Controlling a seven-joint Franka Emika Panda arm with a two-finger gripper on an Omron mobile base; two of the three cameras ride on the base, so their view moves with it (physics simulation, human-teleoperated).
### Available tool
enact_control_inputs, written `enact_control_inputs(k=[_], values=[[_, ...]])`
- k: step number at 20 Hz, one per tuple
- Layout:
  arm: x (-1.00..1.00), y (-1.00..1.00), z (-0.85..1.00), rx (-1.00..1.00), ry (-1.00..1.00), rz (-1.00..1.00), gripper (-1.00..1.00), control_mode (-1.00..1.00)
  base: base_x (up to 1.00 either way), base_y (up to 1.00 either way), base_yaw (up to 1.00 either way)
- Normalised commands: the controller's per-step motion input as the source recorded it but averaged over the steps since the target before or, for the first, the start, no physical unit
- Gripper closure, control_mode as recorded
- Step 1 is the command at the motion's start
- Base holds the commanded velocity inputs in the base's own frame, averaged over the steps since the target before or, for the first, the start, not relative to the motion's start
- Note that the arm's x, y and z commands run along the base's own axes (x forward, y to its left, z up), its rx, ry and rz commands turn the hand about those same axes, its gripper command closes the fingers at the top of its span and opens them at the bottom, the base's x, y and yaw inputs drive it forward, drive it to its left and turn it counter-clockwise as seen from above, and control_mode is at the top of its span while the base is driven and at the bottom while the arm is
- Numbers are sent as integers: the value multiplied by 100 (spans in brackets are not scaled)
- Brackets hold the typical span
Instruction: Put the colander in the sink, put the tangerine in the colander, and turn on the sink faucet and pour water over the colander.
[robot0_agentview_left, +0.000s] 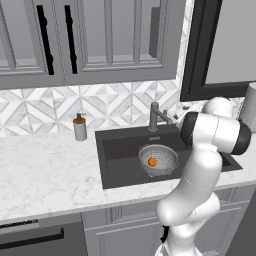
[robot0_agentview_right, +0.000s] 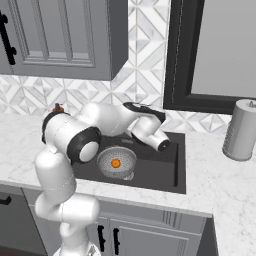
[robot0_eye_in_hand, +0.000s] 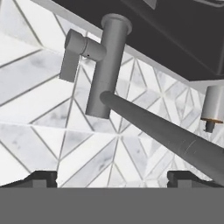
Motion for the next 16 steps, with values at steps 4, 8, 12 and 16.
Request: enact_control_inputs(k=[4, 8, 12, 16], values=[[28, 0, -18, 0, 0, 0, -100, -100, 0, 0, 0], [27, 0, -29, 0, 0, 0, -100, -100, 0, 0, 0], [21, 0, -25, 1, 0, 0, -100, -100, 0, 0, 0], [24, 0, -13, 3, 0, 0, -100, -100, 0, 0, 0]])
